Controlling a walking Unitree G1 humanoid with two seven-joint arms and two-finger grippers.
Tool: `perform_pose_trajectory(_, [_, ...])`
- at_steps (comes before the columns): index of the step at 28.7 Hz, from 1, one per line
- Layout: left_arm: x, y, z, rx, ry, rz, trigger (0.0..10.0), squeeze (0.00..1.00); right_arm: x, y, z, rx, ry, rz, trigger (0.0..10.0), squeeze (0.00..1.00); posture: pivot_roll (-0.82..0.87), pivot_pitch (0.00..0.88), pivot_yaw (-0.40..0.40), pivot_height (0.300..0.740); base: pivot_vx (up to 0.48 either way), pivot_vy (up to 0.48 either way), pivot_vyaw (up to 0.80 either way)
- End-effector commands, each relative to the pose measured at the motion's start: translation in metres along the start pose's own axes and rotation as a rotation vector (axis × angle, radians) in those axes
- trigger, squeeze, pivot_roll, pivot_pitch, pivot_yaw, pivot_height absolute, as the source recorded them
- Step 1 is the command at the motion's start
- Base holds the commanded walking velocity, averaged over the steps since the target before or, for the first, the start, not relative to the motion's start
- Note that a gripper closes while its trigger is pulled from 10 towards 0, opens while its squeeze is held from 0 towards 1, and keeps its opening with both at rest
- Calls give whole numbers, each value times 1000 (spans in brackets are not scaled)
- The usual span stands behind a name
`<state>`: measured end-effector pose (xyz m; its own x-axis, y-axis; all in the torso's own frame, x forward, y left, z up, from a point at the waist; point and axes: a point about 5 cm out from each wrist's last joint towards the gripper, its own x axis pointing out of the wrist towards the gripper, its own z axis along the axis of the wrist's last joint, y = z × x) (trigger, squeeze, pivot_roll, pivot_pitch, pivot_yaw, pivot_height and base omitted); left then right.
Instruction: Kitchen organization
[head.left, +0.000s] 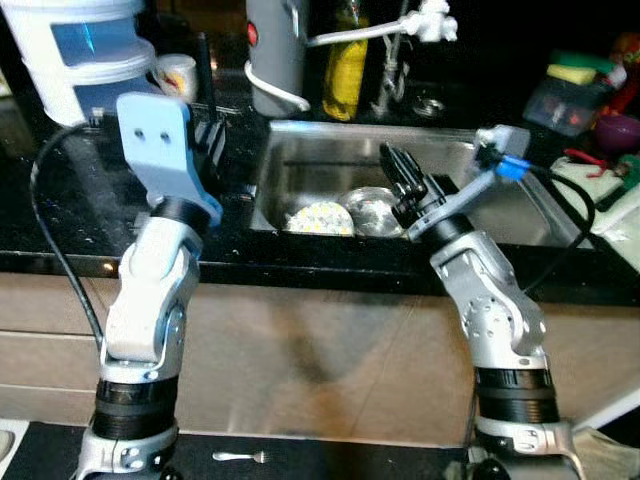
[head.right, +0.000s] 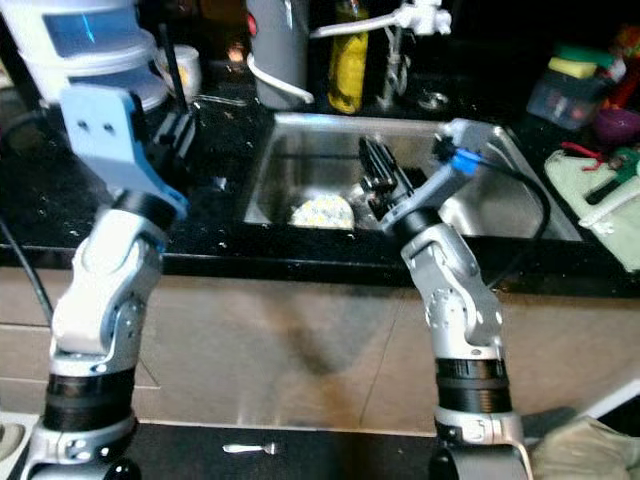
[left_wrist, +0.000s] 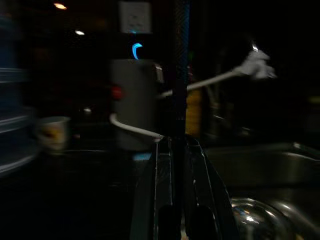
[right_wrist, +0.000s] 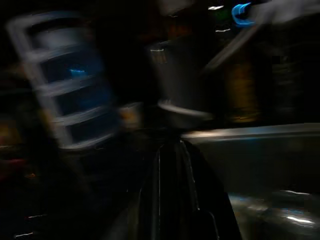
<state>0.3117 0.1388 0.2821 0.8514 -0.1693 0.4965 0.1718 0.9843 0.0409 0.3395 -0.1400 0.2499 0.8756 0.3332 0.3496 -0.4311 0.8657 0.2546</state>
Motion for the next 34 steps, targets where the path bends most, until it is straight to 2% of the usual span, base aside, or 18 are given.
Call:
perform_pose_trajectory(1, [3,6,-4,0,18,8,10000,0,5,0,-3,-47,18,-41,10000,0,59,0,-84,740,0,0,0])
perform_pose_trajectory(5, [9,15,-9,-24,41,6,10000,0,16,2,-6,-157,64,-93,10000,0,60,0,-88,740,0,0,0])
perform_pose_trajectory(8, [13,25,-18,-77,65,13,10000,0,26,7,-11,-280,116,-121,10000,0,58,0,-91,740,0,0,0])
perform_pose_trajectory(9, [13,25,-18,-77,65,13,10000,0,26,7,-11,-280,116,-121,10000,0,58,0,-91,740,0,0,0])
perform_pose_trajectory(10, [15,29,-23,-113,79,4,10000,0,29,8,-13,-334,138,-130,10000,0,56,0,-93,740,0,0,0])
perform_pose_trajectory(12, [16,34,-28,-137,87,-4,10000,0,31,10,-15,-356,145,-134,10000,0,55,0,-93,740,0,0,0])
perform_pose_trajectory(14, [18,39,-33,-128,86,-15,10000,0,32,10,-17,-392,154,-144,10000,0,50,0,-92,740,0,0,0])
perform_pose_trajectory(17, [19,37,-35,-89,70,-64,10000,0,30,10,-21,-400,158,-149,10000,0,35,0,-83,740,0,0,0])
perform_pose_trajectory(18, [21,36,-35,-71,55,-87,10000,0,29,9,-22,-408,156,-156,10000,106,30,0,-82,740,0,0,0])
perform_pose_trajectory(19, [21,36,-35,-71,55,-87,10000,0,29,9,-22,-408,156,-156,10000,106,30,0,-82,740,0,0,0])
perform_pose_trajectory(20, [22,36,-34,-65,48,-94,10000,0,28,8,-22,-411,149,-162,10000,1000,25,0,-80,740,0,0,0])
perform_pose_trajectory(23, [28,35,-33,-45,32,-108,10000,0,25,7,-19,-368,118,-173,10000,1000,12,0,-74,740,0,0,0])
perform_pose_trajectory(24, [31,34,-31,-43,22,-118,10000,0,24,7,-17,-343,106,-181,10000,843,9,0,-74,740,0,0,0])
perform_pose_trajectory(25, [33,33,-31,-43,15,-124,10000,0,23,7,-16,-327,98,-187,10000,843,9,0,-74,740,0,0,0])
perform_pose_trajectory(26, [35,32,-30,-34,11,-137,10000,0,22,7,-13,-285,79,-188,10000,0,1,0,-69,740,0,0,0])
perform_pose_trajectory(27, [35,32,-30,-34,11,-137,10000,0,22,7,-13,-285,79,-188,10000,0,1,0,-69,740,0,0,0])
perform_pose_trajectory(31, [42,31,-35,24,14,-195,10000,0,12,6,-3,-41,0,-133,10000,0,-24,0,-53,740,0,0,0])
perform_pose_trajectory(34, [49,35,-40,46,34,-222,10000,0,3,9,9,63,-71,-54,10000,0,-46,0,-37,740,0,0,0])
